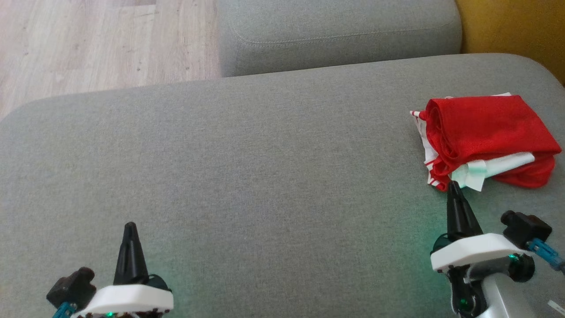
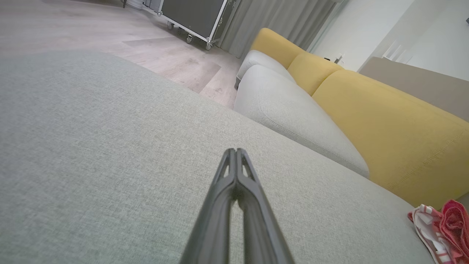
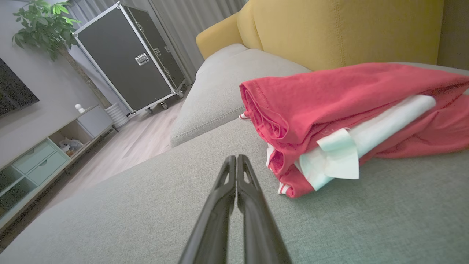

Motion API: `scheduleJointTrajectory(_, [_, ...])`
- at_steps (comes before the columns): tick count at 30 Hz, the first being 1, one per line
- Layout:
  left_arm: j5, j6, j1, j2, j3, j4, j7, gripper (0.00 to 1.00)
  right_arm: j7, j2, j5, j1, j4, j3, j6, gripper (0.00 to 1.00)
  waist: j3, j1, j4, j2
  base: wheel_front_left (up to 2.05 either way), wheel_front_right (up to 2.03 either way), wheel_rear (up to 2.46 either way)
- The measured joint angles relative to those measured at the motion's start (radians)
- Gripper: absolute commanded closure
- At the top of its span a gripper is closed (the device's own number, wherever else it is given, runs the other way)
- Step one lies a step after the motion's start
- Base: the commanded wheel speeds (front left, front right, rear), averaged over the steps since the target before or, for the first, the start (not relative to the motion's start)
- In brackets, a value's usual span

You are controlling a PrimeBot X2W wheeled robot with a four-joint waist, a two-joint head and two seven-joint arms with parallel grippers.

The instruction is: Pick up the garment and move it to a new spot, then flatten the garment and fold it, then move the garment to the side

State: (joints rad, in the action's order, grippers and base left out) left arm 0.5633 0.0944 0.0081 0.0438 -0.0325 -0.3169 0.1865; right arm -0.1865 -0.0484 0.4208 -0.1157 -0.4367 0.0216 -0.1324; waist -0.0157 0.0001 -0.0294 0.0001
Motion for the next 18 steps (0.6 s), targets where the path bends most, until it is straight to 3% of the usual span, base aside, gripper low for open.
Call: scheduleJointTrajectory(18, [0.19, 0.004, -0.004, 0.0, 0.021, 0.005, -0.054, 1.0, 0.055, 0.0, 0.216, 0.001, 0.027, -0.028, 0.0, 1.0, 0.002, 0.0, 0.005, 0.0, 0.0, 0.0, 0.0])
